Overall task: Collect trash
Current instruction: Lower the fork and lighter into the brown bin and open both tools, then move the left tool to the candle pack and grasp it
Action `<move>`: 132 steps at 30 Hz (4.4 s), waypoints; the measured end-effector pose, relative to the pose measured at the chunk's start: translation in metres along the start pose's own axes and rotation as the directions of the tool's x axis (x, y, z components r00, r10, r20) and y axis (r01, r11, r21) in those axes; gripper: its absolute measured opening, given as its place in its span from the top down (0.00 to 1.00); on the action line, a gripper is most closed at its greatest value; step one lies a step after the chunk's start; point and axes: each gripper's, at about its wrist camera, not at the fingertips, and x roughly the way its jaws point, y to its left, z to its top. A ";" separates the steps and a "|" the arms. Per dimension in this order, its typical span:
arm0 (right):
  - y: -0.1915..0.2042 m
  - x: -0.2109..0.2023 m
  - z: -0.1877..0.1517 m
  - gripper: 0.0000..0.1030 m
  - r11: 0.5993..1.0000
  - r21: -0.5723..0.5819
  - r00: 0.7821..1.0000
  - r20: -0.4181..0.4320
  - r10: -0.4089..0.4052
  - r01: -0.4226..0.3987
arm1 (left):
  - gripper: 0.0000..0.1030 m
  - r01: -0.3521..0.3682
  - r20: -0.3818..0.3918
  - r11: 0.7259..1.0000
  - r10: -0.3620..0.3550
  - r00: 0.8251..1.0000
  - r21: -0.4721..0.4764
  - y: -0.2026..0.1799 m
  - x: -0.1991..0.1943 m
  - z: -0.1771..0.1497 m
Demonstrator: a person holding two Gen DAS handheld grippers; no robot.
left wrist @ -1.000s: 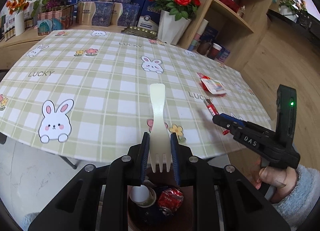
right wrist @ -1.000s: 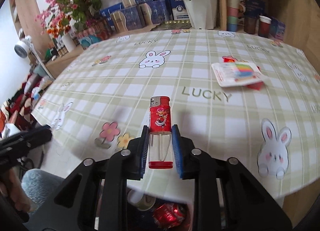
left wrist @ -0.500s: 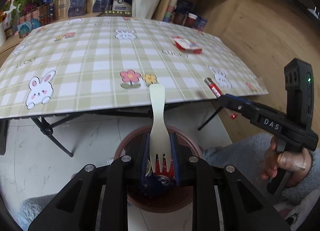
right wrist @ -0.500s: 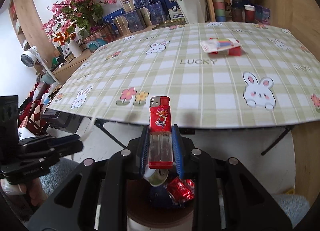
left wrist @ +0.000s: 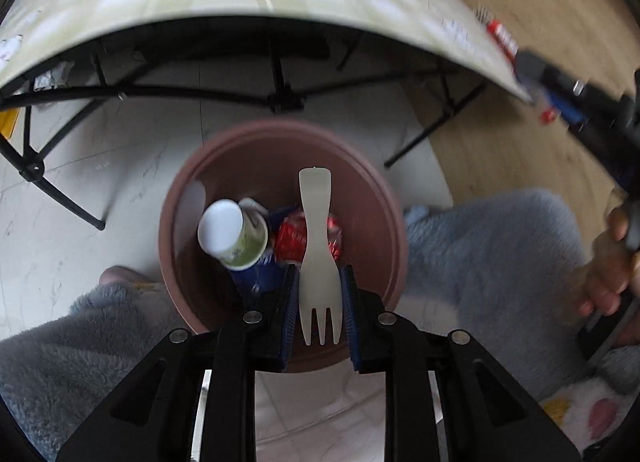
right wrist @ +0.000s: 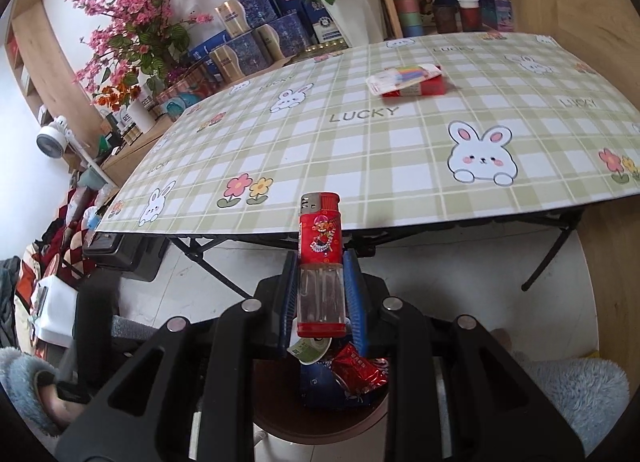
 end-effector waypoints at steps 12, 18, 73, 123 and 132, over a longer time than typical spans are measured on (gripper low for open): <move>-0.005 0.010 -0.009 0.75 0.999 0.039 0.999 -0.039 0.006 -0.004 | 0.80 -0.043 -0.138 0.999 0.045 0.989 0.019 0.013 0.046 -0.008; -0.004 0.010 -0.012 0.75 0.999 0.040 0.999 -0.043 0.007 -0.006 | 0.80 -0.042 -0.126 0.998 0.046 0.991 0.036 0.011 0.043 -0.008; 0.037 0.103 -0.083 0.22 0.988 -0.157 0.919 -0.390 -0.051 -0.011 | 0.06 -0.297 0.586 0.926 0.377 0.717 -0.232 0.040 -0.120 -0.023; -0.095 0.029 0.091 0.05 0.971 -0.079 0.974 0.003 -0.227 0.227 | 0.06 -0.301 0.567 0.938 0.155 0.809 0.172 -0.060 -0.069 0.175; -0.130 0.043 0.111 0.06 0.959 -0.047 0.960 -0.024 -0.280 0.279 | 0.06 -0.318 0.501 0.878 0.108 0.859 0.356 -0.111 -0.020 0.257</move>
